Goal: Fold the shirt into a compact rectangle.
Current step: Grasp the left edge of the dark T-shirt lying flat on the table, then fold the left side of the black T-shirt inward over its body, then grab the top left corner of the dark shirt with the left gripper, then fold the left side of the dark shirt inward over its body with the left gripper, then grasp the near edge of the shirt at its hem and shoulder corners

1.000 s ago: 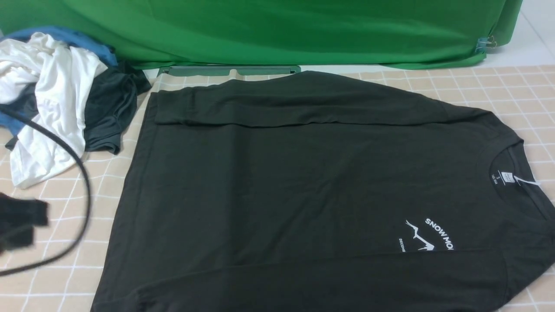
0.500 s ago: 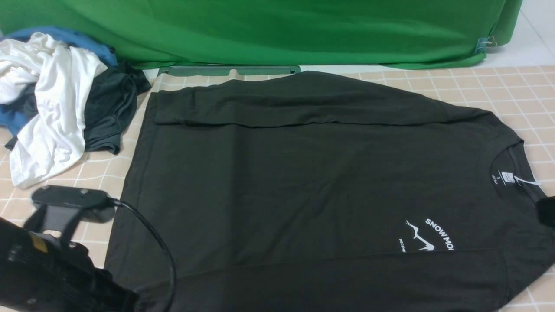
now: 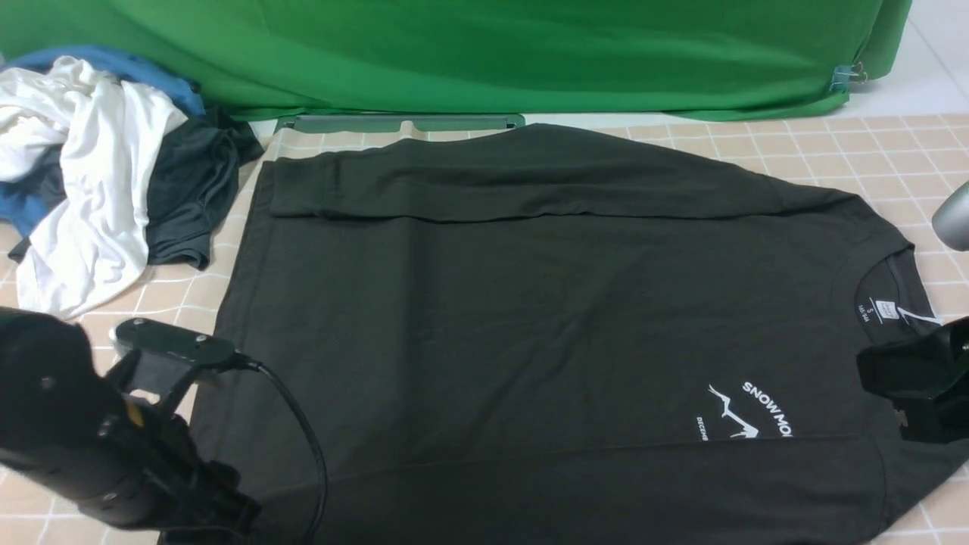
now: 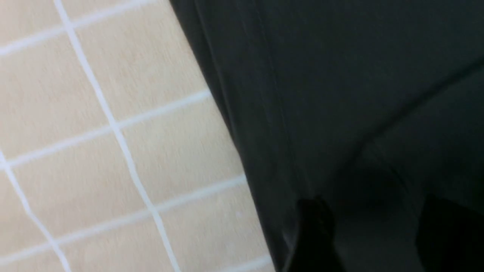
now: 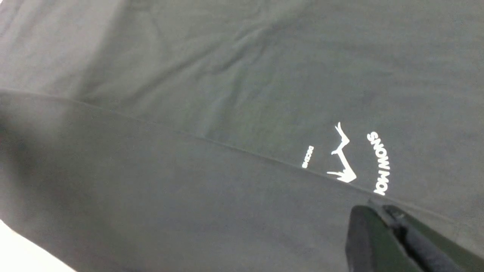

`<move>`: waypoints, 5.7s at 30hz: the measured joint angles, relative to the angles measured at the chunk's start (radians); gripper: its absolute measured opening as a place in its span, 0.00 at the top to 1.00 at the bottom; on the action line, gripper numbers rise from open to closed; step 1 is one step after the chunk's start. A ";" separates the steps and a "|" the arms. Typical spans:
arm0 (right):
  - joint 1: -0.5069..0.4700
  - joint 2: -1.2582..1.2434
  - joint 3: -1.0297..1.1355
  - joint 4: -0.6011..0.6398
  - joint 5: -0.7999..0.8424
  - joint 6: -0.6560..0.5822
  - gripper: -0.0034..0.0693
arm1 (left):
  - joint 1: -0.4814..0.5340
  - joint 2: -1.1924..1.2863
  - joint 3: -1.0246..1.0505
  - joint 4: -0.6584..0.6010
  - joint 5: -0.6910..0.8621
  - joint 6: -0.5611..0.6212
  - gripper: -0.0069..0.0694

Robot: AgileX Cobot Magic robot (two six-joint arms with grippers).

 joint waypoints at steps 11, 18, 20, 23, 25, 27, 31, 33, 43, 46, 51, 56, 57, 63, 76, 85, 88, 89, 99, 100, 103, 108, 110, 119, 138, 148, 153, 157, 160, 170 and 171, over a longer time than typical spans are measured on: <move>0.000 0.000 0.000 0.000 -0.004 -0.001 0.89 | 0.000 0.130 -0.004 0.005 -0.040 0.000 0.33; 0.000 0.000 0.000 0.000 -0.004 -0.001 0.89 | -0.004 0.134 -0.015 -0.038 0.026 0.027 0.78; 0.000 0.000 0.000 0.000 -0.004 -0.001 0.89 | -0.004 0.129 -0.022 -0.038 0.071 0.032 0.85; 0.000 0.000 0.000 0.000 -0.012 -0.001 0.89 | -0.005 0.110 -0.044 -0.040 0.146 0.038 0.86; 0.000 0.000 0.000 0.000 -0.018 -0.001 0.89 | -0.005 0.085 -0.069 -0.041 0.181 0.038 0.86; 0.000 0.000 0.000 0.000 -0.027 -0.001 0.89 | -0.005 0.050 -0.115 -0.041 0.223 0.039 0.86; 0.000 0.000 0.000 0.000 -0.043 -0.001 0.89 | -0.005 -0.001 -0.203 -0.041 0.260 0.014 0.86; 0.000 0.000 0.000 0.000 -0.046 -0.001 0.89 | -0.005 -0.012 -0.268 -0.041 0.270 -0.012 0.86; 0.000 0.000 0.000 0.000 -0.057 -0.001 0.89 | -0.005 0.088 -0.593 0.033 0.270 -0.037 0.86; 0.000 0.000 0.000 0.000 -0.059 -0.001 0.89 | -0.005 0.161 -0.668 0.070 0.269 -0.037 0.86; 0.000 0.000 0.000 0.000 -0.060 0.000 0.88 | -0.005 0.293 -0.764 0.147 0.248 -0.043 0.86; 0.000 0.000 0.000 0.001 -0.060 0.002 0.88 | -0.005 0.408 -0.819 0.231 0.231 -0.072 0.86; 0.000 0.000 0.000 0.001 -0.060 0.002 0.88 | -0.005 0.417 -0.822 0.240 0.228 -0.073 0.86; 0.000 0.000 0.000 0.001 -0.061 0.002 0.87 | -0.005 0.502 -0.828 0.272 0.181 -0.085 0.85; 0.000 0.000 0.000 0.003 -0.063 0.002 0.84 | 0.038 0.524 -0.830 0.215 0.065 -0.324 0.36; 0.000 0.000 0.000 0.004 -0.063 0.002 0.83 | 0.153 0.668 -0.962 -0.028 -0.023 -0.259 0.27; 0.000 0.000 0.000 0.004 -0.064 0.002 0.83 | 0.166 0.731 -1.020 -0.045 -0.065 -0.252 0.27; 0.000 0.000 0.000 0.004 -0.064 0.002 0.83 | 0.168 0.751 -1.034 -0.046 -0.079 -0.250 0.27; 0.000 0.000 0.000 0.004 -0.067 0.002 0.83 | 0.171 0.879 -1.067 -0.047 -0.219 -0.245 0.27; 0.000 0.000 0.000 0.004 -0.067 0.002 0.83 | 0.171 0.881 -1.067 -0.047 -0.222 -0.243 0.27; 0.000 0.000 0.000 0.004 -0.067 0.002 0.83 | 0.171 0.897 -1.070 -0.055 -0.244 -0.224 0.30; 0.000 0.000 0.000 0.004 -0.067 0.002 0.83 | 0.172 0.909 -1.074 -0.054 -0.256 -0.190 0.54; 0.000 0.000 0.000 0.004 -0.067 0.002 0.83 | 0.172 0.909 -1.076 -0.054 -0.255 -0.189 0.67; 0.000 0.000 0.000 0.004 -0.067 0.002 0.83 | 0.172 0.833 -1.073 -0.061 -0.171 -0.182 0.86; 0.000 0.000 0.000 0.004 -0.068 0.002 0.83 | 0.172 0.478 -0.935 -0.184 0.295 -0.089 0.86; 0.000 0.000 0.000 0.004 -0.086 0.002 0.81 | 0.172 0.333 -0.574 -0.189 0.184 -0.136 0.86; 0.000 0.000 0.000 0.004 -0.091 0.000 0.80 | 0.172 0.333 -0.508 -0.192 0.146 -0.134 0.86; 0.000 0.000 0.000 0.004 -0.092 0.000 0.80 | 0.172 0.329 -0.502 -0.192 0.113 -0.130 0.84; 0.000 0.000 0.000 0.004 -0.092 0.000 0.79 | 0.172 0.328 -0.502 -0.191 0.109 -0.110 0.77; 0.000 0.051 -0.072 0.000 0.026 0.032 0.78 | 0.172 0.324 -0.486 -0.172 0.272 -0.089 0.39; 0.000 0.063 -0.082 -0.001 0.044 0.032 0.78 | 0.172 0.319 -0.471 -0.172 0.282 -0.089 0.39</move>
